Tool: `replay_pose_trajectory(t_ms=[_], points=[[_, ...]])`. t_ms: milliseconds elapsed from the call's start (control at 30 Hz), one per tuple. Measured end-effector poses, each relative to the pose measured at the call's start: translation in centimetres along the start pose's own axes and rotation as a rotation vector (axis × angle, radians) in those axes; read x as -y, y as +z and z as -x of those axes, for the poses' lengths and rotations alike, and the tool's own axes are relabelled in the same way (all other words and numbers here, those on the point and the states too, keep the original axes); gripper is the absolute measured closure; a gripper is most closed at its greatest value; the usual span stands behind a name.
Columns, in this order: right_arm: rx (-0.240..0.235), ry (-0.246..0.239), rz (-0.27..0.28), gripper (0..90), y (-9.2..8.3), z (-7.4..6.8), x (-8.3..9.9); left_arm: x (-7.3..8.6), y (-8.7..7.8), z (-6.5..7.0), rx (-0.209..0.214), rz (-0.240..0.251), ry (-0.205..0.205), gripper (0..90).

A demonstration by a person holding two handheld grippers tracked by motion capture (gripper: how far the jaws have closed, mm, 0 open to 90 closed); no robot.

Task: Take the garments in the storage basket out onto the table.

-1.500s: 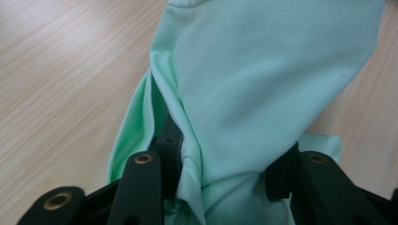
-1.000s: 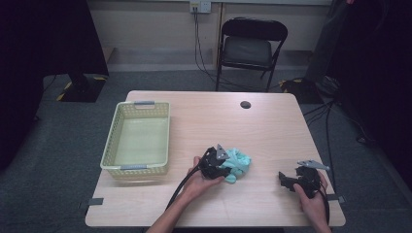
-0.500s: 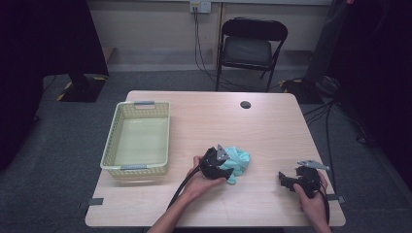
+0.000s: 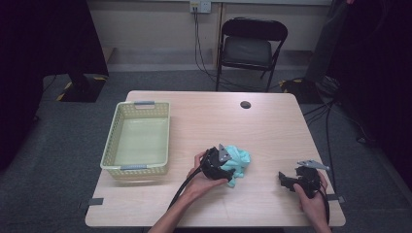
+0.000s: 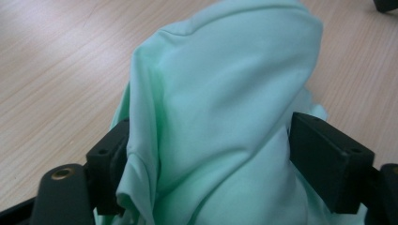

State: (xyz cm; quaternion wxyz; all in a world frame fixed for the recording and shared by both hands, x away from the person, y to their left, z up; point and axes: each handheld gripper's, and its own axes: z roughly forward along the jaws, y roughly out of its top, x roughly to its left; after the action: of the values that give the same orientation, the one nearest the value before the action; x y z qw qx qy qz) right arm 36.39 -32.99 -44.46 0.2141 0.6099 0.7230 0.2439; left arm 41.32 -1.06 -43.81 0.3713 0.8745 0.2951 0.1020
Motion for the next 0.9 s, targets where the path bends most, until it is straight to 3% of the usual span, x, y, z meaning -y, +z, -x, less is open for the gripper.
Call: replay_pose_trajectory(t_ms=[533, 900], points=[[0.000, 0.001, 0.000, 7.4, 0.0, 0.0, 0.0, -0.6, -1.1, -0.1, 0.018, 0.047, -0.046, 14.6], [0.000, 0.000, 0.000, 7.5, 0.0, 0.0, 0.0, -0.5, -2.1, -0.4, -0.018, 0.009, -0.052, 16.2]])
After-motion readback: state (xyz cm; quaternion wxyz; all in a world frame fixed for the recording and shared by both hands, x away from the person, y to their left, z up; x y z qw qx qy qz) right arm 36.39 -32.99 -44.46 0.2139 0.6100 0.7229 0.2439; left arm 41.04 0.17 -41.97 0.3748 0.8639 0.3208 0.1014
